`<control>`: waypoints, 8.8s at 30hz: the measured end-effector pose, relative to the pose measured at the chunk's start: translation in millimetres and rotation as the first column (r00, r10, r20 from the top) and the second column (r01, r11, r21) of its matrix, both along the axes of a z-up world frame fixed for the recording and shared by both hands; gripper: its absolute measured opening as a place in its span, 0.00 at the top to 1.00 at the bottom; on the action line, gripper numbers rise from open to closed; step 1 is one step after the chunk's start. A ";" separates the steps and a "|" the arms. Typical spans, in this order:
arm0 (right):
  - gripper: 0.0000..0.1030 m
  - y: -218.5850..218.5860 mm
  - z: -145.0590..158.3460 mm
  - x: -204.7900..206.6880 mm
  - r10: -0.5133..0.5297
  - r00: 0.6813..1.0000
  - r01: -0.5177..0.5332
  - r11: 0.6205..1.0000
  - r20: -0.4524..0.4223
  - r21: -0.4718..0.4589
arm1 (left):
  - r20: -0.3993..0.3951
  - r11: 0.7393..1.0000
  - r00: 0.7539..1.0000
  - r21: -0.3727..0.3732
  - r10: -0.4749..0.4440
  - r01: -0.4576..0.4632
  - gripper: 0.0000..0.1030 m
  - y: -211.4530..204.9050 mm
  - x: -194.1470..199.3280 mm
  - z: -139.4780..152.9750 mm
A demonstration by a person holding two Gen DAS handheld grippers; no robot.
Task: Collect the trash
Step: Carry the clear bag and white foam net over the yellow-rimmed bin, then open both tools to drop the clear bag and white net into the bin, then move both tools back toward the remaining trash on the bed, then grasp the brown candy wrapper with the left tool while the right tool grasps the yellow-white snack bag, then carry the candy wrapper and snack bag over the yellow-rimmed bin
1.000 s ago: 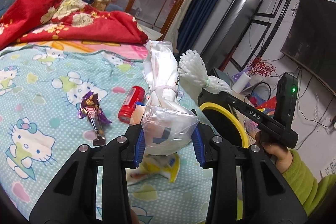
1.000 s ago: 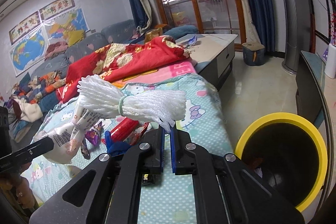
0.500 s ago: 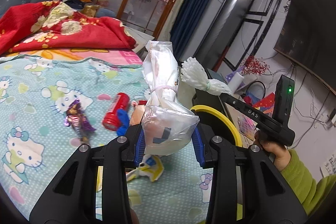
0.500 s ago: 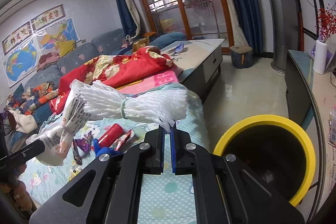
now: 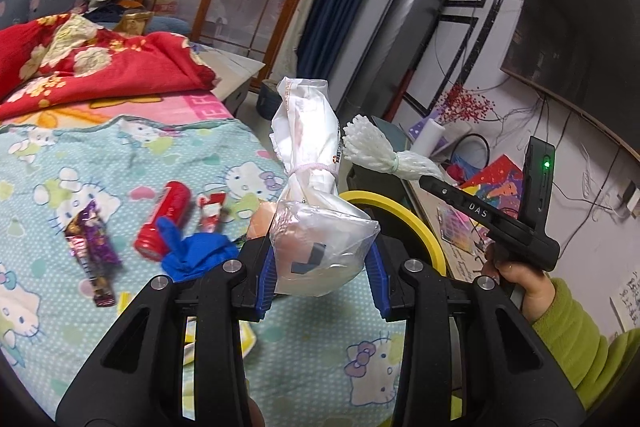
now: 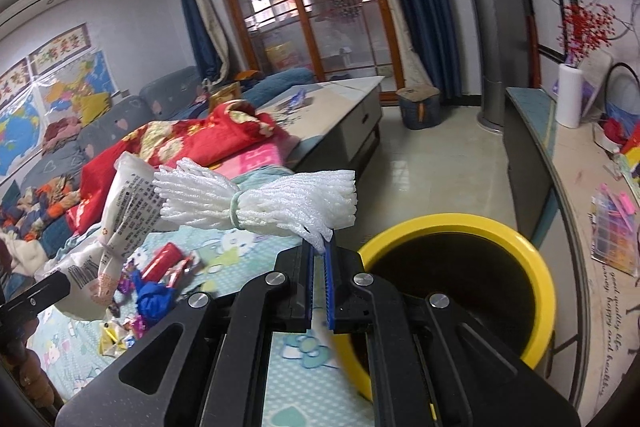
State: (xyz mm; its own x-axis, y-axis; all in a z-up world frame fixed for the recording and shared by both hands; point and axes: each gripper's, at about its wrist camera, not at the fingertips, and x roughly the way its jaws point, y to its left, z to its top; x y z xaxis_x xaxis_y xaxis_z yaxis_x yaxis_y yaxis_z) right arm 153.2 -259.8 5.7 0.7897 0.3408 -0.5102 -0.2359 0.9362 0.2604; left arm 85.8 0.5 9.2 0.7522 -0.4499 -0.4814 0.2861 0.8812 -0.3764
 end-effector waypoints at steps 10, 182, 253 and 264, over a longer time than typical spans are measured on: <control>0.95 -45.4 -1.4 -2.6 -0.109 0.994 0.109 0.994 0.008 0.013 | 0.008 0.998 0.998 0.013 -0.060 0.060 0.71 -27.6 12.2 -2.0; 0.39 191.0 -70.1 -62.5 0.391 0.876 -0.401 0.916 -0.282 0.023 | -0.172 0.955 0.941 0.100 0.291 -0.278 0.38 142.4 15.8 -67.9; 0.67 87.3 -1.8 -40.7 0.213 0.976 -0.211 0.976 -0.045 0.050 | -0.012 0.990 0.995 0.098 0.103 -0.101 0.90 59.3 -3.8 -10.1; 0.67 58.9 -0.9 -31.3 0.148 0.988 -0.145 0.987 -0.035 0.071 | -0.017 0.993 0.999 0.106 0.049 -0.047 0.90 30.8 2.9 -12.0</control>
State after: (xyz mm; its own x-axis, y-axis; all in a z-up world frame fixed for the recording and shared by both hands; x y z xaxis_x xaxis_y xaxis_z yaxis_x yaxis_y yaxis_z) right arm 121.9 -200.9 4.7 0.7080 0.4862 -0.5122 -0.3571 0.8722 0.3342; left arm 88.7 31.3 -2.8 0.7619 -0.3591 -0.5391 0.2357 0.9289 -0.2856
